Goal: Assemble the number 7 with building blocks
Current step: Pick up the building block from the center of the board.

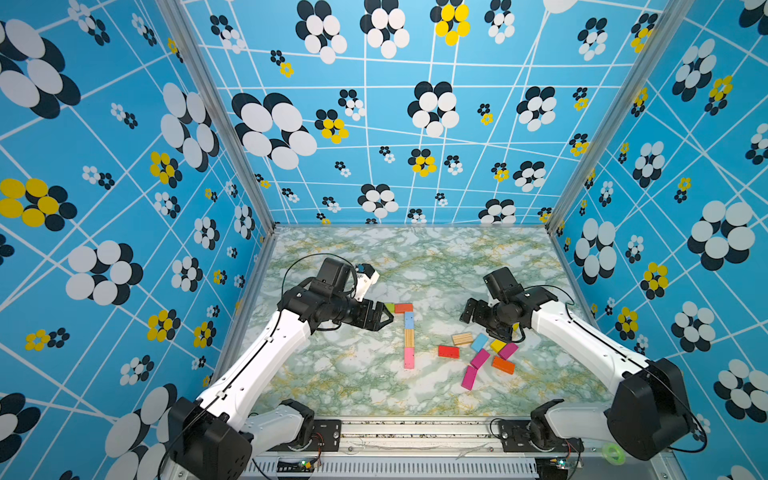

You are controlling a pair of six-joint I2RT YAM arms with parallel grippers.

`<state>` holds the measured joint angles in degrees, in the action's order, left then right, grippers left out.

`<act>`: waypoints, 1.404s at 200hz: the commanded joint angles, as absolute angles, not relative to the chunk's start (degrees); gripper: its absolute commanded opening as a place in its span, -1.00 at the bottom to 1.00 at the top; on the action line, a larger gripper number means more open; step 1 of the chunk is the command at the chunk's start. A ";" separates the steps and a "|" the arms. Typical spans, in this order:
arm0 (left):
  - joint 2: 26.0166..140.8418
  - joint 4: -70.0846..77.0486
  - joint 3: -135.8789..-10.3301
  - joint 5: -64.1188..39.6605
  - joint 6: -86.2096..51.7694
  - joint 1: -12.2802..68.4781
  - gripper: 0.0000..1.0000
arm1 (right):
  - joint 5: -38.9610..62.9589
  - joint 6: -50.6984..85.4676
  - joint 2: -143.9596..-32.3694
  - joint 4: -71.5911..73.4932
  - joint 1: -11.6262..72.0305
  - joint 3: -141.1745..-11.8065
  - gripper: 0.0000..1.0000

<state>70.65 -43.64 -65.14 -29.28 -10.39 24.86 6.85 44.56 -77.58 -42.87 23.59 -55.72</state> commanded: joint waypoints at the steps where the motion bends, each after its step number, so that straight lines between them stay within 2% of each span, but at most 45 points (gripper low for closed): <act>1: 77.17 -44.26 -71.65 -27.37 -5.73 25.18 0.77 | 7.78 43.80 -78.35 -43.19 23.12 -58.26 0.97; 43: 88.20 -39.84 -75.61 -28.33 -0.10 23.95 0.77 | 9.11 47.78 -78.60 -40.78 23.12 -56.39 0.91; 69: 87.42 -35.43 -71.59 -29.83 0.99 21.39 0.77 | 9.36 48.27 -77.79 -40.15 23.11 -54.41 0.85; 86: 85.47 -30.68 -67.69 -32.15 -0.78 18.89 0.77 | 6.08 44.81 -77.11 -41.72 23.12 -55.28 0.86; 107: 84.09 -28.81 -65.40 -30.66 -0.39 18.17 0.77 | 5.60 32.51 -77.73 -42.10 23.12 -58.87 0.91; 127: 83.39 -29.46 -65.88 -29.48 0.04 18.11 0.77 | 5.82 12.96 -78.56 -42.25 23.12 -61.84 0.98; 153: 81.92 -29.77 -65.61 -28.30 0.45 17.58 0.78 | 4.88 -14.88 -74.20 -35.48 23.11 -57.50 0.99; 170: 81.57 -29.63 -65.30 -28.13 0.44 17.55 0.79 | 3.63 -28.29 -72.91 -31.11 22.96 -55.23 0.97; 198: 82.29 -29.85 -65.40 -28.24 0.71 17.52 0.79 | 11.89 -50.24 -78.40 -41.33 22.92 -59.80 0.90; 223: 82.70 -30.06 -65.48 -28.08 0.70 17.58 0.79 | 7.32 -57.42 -83.05 -46.03 22.93 -62.17 0.85; 251: 82.68 -30.04 -65.38 -28.12 0.73 17.57 0.79 | 5.45 -60.55 -84.15 -44.10 22.89 -60.50 0.77; 272: 83.02 -30.15 -65.40 -28.04 0.88 17.54 0.80 | 5.03 -61.74 -84.73 -42.61 22.65 -59.59 0.57; 281: 82.97 -30.17 -65.39 -27.95 0.90 17.56 0.80 | 4.76 -62.16 -85.15 -41.65 22.29 -59.13 0.55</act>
<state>82.59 -30.09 -66.04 -28.56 -0.34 17.96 5.93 -57.30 -84.29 -41.69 23.11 -60.45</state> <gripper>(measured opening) 0.898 0.789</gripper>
